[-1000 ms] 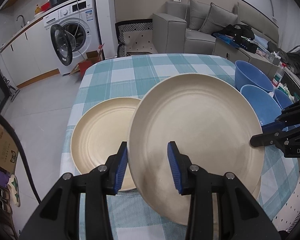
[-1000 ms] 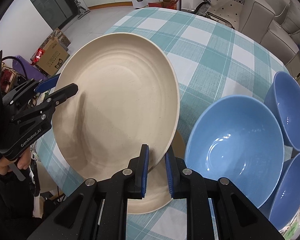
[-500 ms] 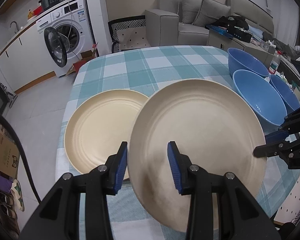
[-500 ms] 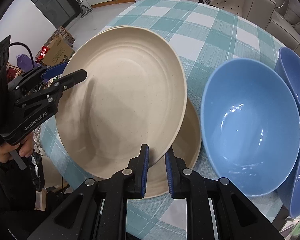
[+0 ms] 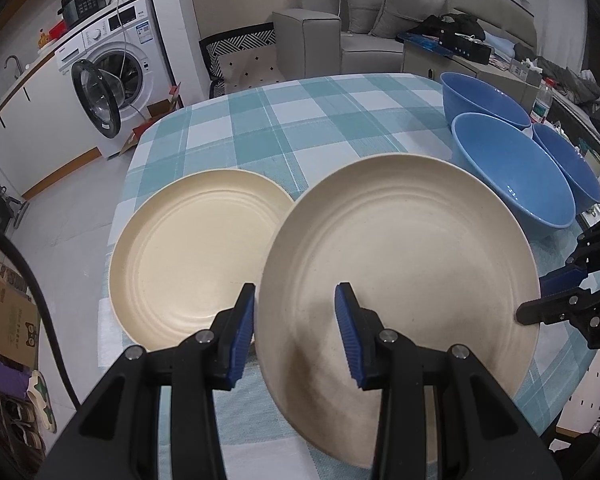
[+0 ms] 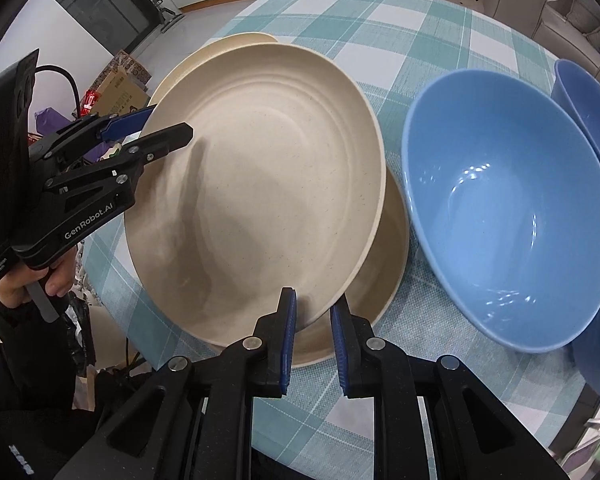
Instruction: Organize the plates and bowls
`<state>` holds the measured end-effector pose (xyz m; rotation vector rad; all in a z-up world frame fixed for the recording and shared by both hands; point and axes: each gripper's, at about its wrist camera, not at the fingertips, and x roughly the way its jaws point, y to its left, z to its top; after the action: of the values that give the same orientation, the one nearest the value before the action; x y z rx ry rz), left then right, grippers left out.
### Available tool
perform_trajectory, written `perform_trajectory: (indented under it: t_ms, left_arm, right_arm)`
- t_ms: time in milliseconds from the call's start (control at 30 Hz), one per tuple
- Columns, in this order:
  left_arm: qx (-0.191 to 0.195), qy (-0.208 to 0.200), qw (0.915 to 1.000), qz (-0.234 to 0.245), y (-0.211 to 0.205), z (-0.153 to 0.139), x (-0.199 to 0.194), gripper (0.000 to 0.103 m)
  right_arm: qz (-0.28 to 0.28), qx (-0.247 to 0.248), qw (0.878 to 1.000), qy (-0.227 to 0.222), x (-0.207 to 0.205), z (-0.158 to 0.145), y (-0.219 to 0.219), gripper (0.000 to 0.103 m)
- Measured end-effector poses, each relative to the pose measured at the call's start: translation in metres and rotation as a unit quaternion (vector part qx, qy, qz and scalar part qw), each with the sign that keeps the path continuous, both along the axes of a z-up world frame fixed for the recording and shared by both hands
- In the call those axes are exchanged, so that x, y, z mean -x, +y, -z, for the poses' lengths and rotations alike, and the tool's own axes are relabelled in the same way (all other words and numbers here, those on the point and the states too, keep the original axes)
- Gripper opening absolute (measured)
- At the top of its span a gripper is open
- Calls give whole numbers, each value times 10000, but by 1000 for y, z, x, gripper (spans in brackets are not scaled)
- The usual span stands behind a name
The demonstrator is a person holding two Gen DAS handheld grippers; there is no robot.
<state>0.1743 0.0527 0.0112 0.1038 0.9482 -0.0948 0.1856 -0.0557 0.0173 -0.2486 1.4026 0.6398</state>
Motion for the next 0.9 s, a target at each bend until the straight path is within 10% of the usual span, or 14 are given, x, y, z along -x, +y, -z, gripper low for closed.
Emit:
perform_trajectory:
  t_ms: [900]
  left_arm:
    - [-248,253,9990,266,-26,19,-9,38]
  right_arm:
    - [124,-104,9988,460,5,15,-23,18]
